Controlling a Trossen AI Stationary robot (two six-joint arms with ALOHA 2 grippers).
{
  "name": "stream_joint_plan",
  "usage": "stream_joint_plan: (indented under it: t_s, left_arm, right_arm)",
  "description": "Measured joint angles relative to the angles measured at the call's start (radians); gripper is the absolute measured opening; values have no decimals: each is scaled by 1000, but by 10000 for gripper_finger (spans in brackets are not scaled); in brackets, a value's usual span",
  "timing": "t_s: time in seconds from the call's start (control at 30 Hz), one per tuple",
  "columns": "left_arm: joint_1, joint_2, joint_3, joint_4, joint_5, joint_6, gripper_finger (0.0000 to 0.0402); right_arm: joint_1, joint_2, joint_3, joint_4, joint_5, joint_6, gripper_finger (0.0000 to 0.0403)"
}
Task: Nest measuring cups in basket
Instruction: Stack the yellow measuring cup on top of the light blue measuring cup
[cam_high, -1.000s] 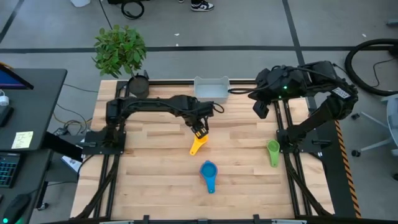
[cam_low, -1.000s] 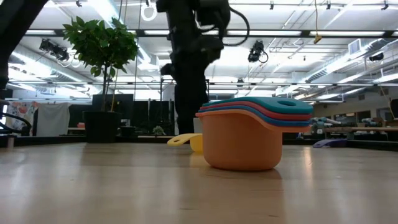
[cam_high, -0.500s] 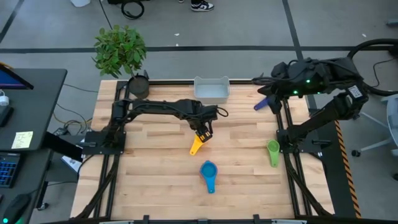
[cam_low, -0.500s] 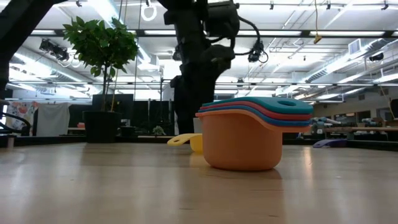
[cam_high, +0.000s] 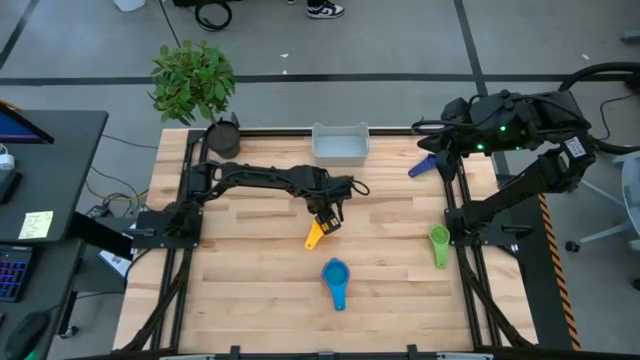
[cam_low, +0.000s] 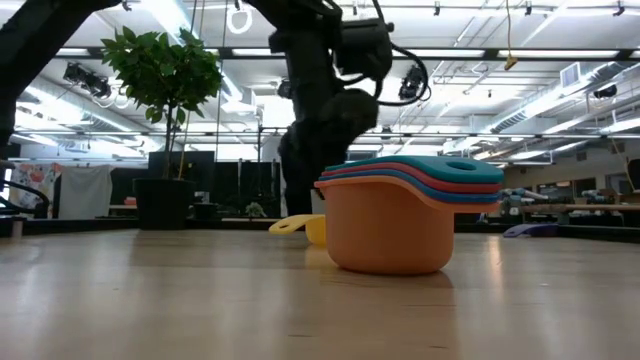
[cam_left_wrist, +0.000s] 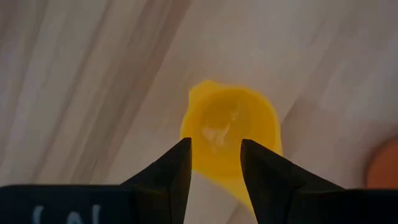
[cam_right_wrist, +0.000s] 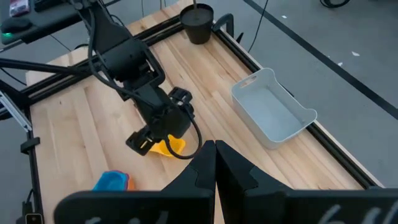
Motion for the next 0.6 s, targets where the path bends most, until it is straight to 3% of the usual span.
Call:
stream_joint_plan:
  t_s: [0.23, 0.6]
  left_arm:
    - [1, 26, -2, -69, -46, 1, 142]
    - [3, 30, 0, -36, -59, 16, 142]
  right_arm:
    - [0, 0, 0, 0, -5, -1, 9]
    - [0, 0, 0, 0, -10, -2, 9]
